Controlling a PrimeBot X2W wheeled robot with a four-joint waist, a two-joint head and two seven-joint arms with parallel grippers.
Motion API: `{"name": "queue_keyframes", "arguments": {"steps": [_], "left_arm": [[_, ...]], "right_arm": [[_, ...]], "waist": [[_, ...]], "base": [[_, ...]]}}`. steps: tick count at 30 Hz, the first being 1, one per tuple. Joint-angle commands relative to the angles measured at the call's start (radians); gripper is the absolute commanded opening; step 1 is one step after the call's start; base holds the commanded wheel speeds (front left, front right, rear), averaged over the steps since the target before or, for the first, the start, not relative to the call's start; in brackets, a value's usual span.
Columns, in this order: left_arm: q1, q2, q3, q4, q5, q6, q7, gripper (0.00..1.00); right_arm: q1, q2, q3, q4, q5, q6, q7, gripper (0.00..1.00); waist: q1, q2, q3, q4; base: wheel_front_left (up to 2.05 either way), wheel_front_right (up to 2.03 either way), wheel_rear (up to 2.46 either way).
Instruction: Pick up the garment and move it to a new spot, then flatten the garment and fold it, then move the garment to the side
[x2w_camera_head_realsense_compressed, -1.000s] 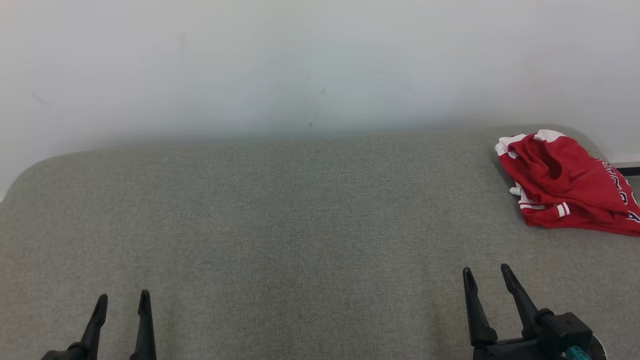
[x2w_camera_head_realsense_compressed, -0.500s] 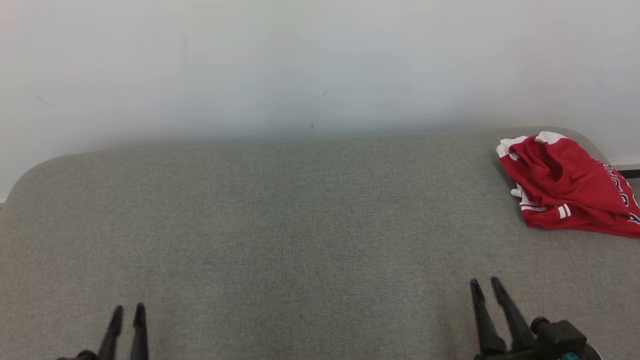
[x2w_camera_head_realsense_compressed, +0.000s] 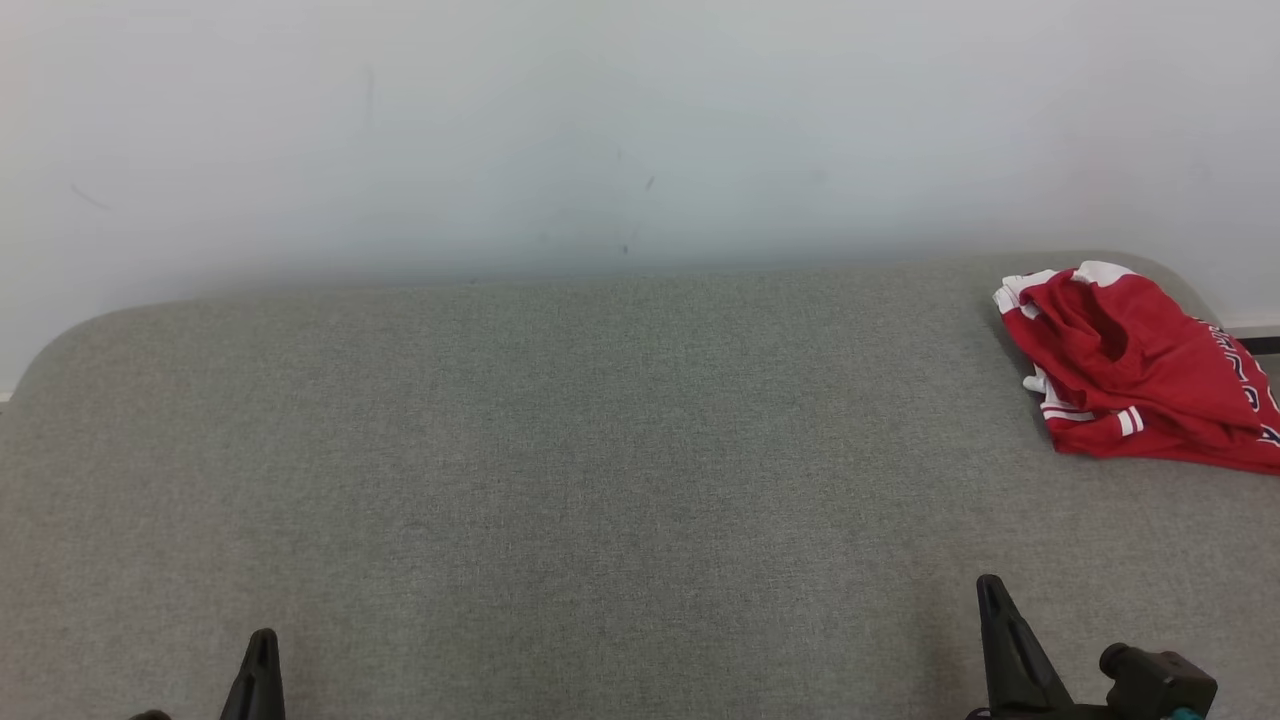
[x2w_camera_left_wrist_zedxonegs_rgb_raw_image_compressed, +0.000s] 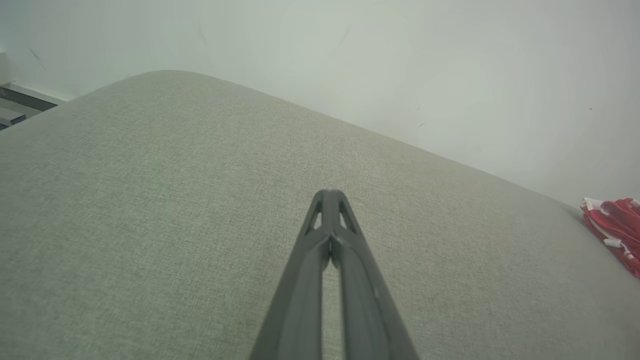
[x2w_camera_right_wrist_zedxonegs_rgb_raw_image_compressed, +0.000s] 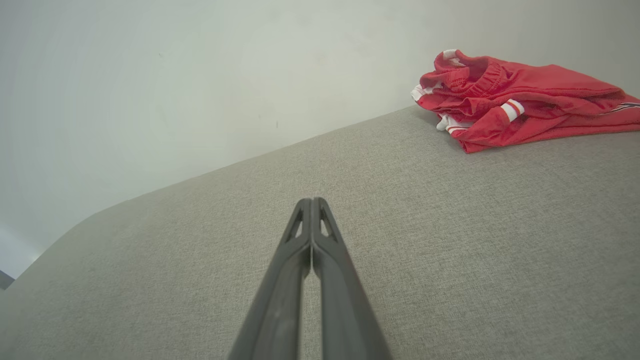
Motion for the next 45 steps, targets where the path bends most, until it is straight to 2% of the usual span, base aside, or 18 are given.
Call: {"name": "queue_keyframes", "arguments": {"steps": [1, 25, 45], "left_arm": [[-0.03, 0.003, 0.007, -0.013, -0.039, -0.005, 0.008, 0.0], [-0.074, -0.018, 0.022, -0.003, -0.399, -0.026, 0.101, 0.0], [-0.103, -0.032, 0.033, 0.006, -0.624, -0.038, 0.162, 0.0]], "right_arm": [[-0.029, -0.007, -0.006, -0.014, 0.043, 0.0, 0.006, 0.0], [-0.065, -0.016, -0.039, -0.012, 0.434, -0.001, 0.086, 0.0], [-0.088, -0.018, -0.064, -0.01, 0.675, -0.001, 0.14, 0.0]], "waist": [[0.0, 0.0, 0.0, 0.0], [0.0, 0.0, 0.009, 0.002], [0.0, 0.0, 0.016, 0.004]], "base": [[0.0, 0.0, 0.0], [0.0, 0.0, 0.0], [0.0, 0.0, 0.0]]}}
